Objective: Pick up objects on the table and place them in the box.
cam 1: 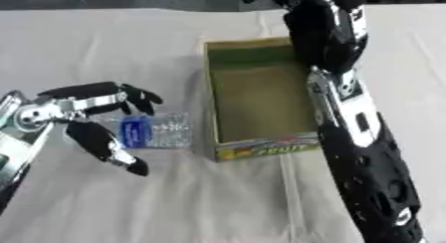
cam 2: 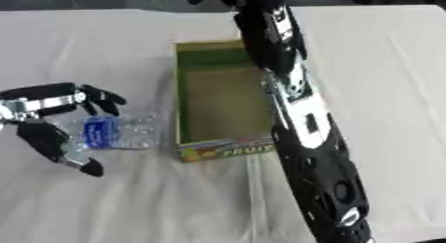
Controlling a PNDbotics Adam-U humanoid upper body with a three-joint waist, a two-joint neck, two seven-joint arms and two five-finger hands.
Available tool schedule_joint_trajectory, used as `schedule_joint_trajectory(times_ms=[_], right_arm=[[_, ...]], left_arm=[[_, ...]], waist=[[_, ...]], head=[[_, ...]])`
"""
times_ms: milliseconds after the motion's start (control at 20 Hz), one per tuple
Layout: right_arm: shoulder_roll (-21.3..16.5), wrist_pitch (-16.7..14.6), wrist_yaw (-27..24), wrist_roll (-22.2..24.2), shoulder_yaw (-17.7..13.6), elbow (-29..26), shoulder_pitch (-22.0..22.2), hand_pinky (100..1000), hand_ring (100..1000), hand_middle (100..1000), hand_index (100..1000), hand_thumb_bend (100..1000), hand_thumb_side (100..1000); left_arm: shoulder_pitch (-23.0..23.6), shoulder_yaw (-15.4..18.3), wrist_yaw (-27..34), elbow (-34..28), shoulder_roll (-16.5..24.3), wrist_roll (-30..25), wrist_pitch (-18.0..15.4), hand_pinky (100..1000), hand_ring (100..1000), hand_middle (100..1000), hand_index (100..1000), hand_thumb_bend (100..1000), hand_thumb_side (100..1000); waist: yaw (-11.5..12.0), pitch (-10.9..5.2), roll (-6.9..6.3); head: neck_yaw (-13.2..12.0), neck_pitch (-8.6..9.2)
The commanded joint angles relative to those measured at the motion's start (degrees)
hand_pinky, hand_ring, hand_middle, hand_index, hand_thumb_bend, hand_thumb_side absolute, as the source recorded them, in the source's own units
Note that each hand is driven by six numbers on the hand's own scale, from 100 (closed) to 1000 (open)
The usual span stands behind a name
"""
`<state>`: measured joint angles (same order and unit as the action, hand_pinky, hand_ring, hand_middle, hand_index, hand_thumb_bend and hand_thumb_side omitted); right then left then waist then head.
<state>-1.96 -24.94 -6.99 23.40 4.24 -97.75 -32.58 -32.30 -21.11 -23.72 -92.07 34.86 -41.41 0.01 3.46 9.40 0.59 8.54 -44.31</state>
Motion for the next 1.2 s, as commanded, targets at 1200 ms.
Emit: schedule_joint_trajectory(times_ms=[1200], right_arm=[[0.24,0.55,-0.37,0.27,0.04,-1.83,-0.10,617,838,884,935,411,1000]], left_arm=[[-1.26,-0.39,-7.99,-1.80,2.63,1.84,-1.25,710,780,677,934,931,402]], waist=[[-0.06,-0.75,-0.45]], head=[[-0.61,0.20]])
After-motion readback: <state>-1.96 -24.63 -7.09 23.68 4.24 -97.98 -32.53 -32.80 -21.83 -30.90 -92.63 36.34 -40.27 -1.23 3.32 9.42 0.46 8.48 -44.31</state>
